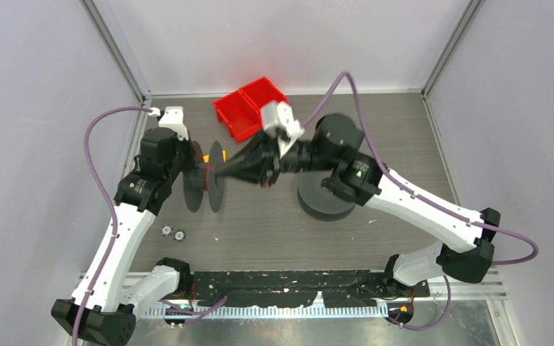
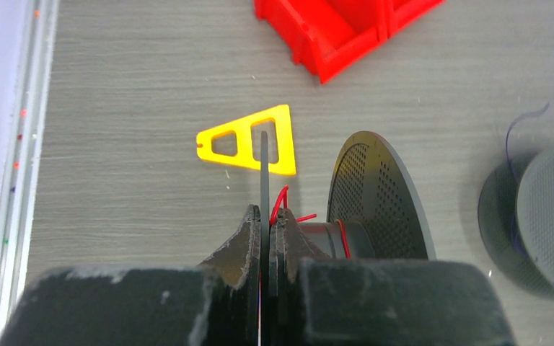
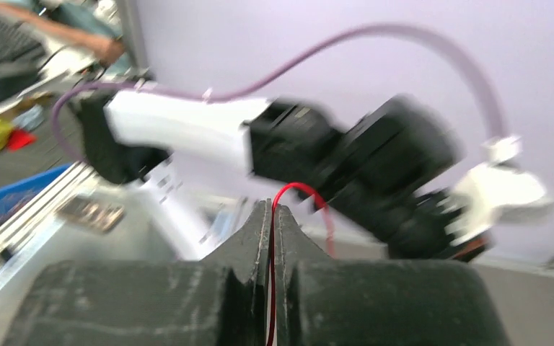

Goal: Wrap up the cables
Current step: Wrap the cable around the cable reel.

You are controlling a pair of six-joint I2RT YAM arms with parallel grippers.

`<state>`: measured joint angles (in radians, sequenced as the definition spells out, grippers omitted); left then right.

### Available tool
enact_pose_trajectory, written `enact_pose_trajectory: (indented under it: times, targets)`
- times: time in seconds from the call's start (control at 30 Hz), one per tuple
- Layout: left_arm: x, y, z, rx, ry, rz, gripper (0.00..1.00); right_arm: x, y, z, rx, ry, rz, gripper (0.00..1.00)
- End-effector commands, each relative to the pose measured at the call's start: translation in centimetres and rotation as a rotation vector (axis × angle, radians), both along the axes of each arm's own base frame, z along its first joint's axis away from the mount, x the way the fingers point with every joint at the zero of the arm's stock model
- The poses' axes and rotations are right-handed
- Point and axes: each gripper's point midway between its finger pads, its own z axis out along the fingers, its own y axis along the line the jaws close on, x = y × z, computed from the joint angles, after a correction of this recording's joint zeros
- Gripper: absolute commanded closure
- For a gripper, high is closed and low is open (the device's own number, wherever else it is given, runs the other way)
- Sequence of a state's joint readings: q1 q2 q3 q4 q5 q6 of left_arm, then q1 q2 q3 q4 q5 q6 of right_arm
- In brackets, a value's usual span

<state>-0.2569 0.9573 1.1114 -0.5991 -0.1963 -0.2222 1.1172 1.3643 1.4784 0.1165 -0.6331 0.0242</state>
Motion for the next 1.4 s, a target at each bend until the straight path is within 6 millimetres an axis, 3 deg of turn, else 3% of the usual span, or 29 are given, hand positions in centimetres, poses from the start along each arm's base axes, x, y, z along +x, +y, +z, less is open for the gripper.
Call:
enact_pose_trajectory:
  times: [0.0,0.1,0.2,0.23,0.27,0.37,0.43,0.53,0.6,0.8,0.9,1.03,1.17,1.27,1.3,1.37]
  targets:
    - [-0.5,-2.3,0.3,0.016,-0.042,-0.149,1.00,5.5,-1.1,5.8,0.123,0.035,-0.091,0.95]
    - [-1.3,-3.5,-0.6,0.009,-0.032,-0.235,1.00,11.1,-1.6,7.1,0.151,0.062,-0.174,0.95]
    - [-2.4,-5.6,-0.9,-0.031,-0.013,-0.363,1.00,15.6,-1.8,5.8,0.134,0.138,-0.217,0.95]
    - [-3.0,-5.9,-1.0,-0.041,0.005,-0.386,1.00,18.0,-2.1,4.5,0.118,0.165,-0.253,0.95]
    - [-3.5,-6.0,-0.9,-0.049,0.021,-0.400,1.00,18.9,-2.2,3.7,0.106,0.187,-0.260,0.95]
    - [-5.2,-6.2,0.5,-0.139,0.054,-0.400,1.00,24.2,-4.0,-1.5,0.033,0.247,-0.361,0.95]
    - [-5.8,-6.2,2.2,-0.227,0.035,-0.388,1.00,26.1,-5.1,-5.2,-0.010,0.271,-0.394,0.95]
    - [-6.4,-5.7,5.5,-0.350,-0.063,-0.348,1.00,27.1,-6.4,-9.9,-0.080,0.317,-0.412,0.95]
    - [-6.6,-6.1,8.1,-0.445,-0.133,-0.363,1.00,26.1,-6.6,-14.6,-0.138,0.375,-0.399,0.95]
    - [-6.1,-6.0,12.2,-0.695,-0.272,-0.326,1.00,20.2,-6.0,-19.6,-0.144,0.440,-0.314,0.95]
    - [-5.1,-4.9,13.3,-0.789,-0.353,-0.256,1.00,16.8,-4.9,-19.8,-0.153,0.423,-0.287,0.95]
    - [-4.0,-2.7,13.3,-0.822,-0.397,-0.099,1.00,13.2,-3.9,-20.9,-0.181,0.382,-0.304,0.95]
    - [-3.3,-0.1,12.9,-0.832,-0.444,0.064,1.00,10.9,-2.9,-19.8,-0.185,0.292,-0.364,0.95]
    - [-2.5,0.7,11.8,-0.772,-0.421,0.109,1.00,8.7,-1.6,-19.0,-0.235,0.225,-0.351,0.95]
    - [-2.1,0.8,11.4,-0.752,-0.408,0.115,1.00,8.9,-1.2,-17.7,-0.220,0.199,-0.358,0.95]
    - [-1.2,0.8,10.0,-0.685,-0.379,0.117,1.00,9.0,-0.4,-17.2,-0.235,0.187,-0.355,0.94]
